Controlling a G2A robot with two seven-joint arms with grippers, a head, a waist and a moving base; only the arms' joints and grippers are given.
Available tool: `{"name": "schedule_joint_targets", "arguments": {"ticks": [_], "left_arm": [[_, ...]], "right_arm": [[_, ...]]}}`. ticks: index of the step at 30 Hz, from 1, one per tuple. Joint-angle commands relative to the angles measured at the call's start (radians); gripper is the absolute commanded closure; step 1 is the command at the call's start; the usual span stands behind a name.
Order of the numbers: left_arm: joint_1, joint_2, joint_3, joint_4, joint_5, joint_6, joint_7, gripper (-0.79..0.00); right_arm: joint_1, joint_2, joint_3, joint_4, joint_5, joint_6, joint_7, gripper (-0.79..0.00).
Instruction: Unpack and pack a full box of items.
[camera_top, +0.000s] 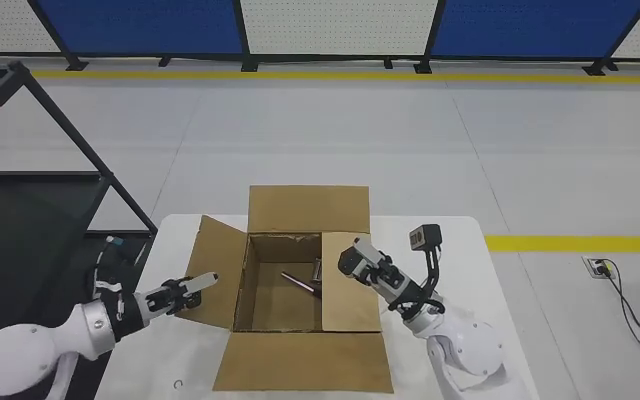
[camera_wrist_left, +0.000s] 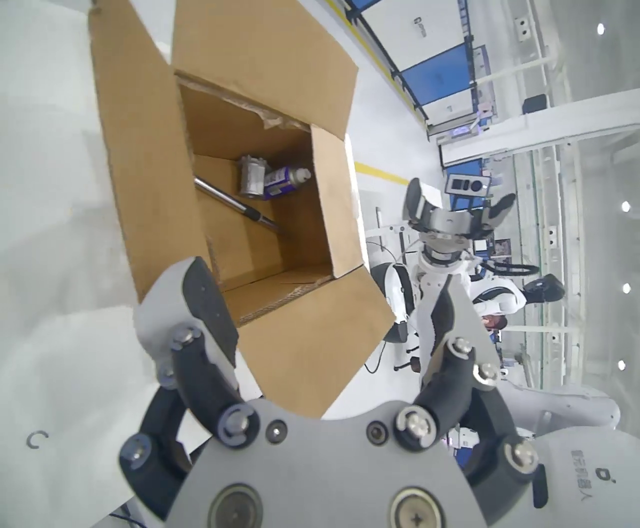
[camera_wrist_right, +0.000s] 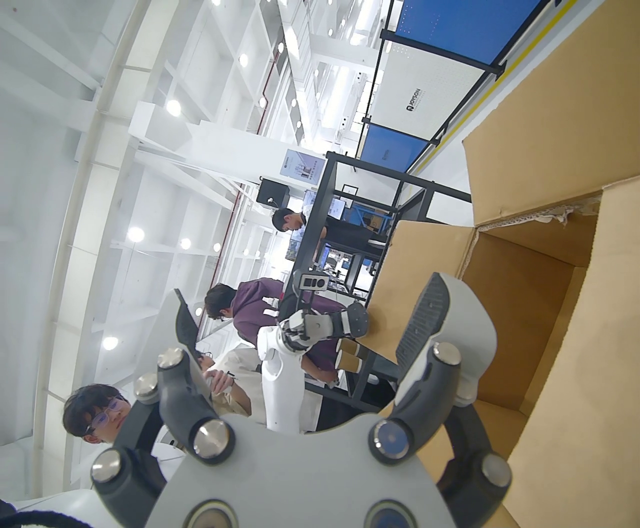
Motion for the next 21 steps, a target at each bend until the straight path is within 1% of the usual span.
{"name": "schedule_joint_targets", "arguments": {"ticks": [1, 3, 8, 11, 16, 21], "left_arm": [[-0.019, 0.001, 0.030, 0.049, 0.022, 0.012, 0.016, -0.785], [-0.029, 0.000, 0.053, 0.086, 0.047, 0.025, 0.056, -0.785], [-0.046, -0.008, 0.118, 0.177, 0.032, 0.038, 0.122, -0.785], [-0.056, -0.013, 0.156, 0.224, 0.014, 0.030, 0.154, -0.785], [-0.071, -0.023, 0.197, 0.280, -0.045, 0.008, 0.199, -0.785], [-0.090, -0.031, 0.231, 0.320, -0.090, -0.021, 0.217, -0.785]], "right_arm": [[-0.015, 0.003, 0.007, -0.011, 0.001, -0.004, -0.002, -0.785], [-0.026, 0.006, 0.009, -0.021, 0.001, -0.005, -0.007, -0.785], [-0.039, 0.011, 0.013, -0.045, -0.003, -0.018, -0.021, -0.785], [-0.037, 0.014, 0.012, -0.054, 0.000, -0.035, -0.020, -0.785], [-0.026, 0.017, 0.003, -0.060, -0.001, -0.037, -0.022, -0.785], [-0.016, 0.021, -0.003, -0.058, 0.000, -0.031, -0.024, -0.785]]}}
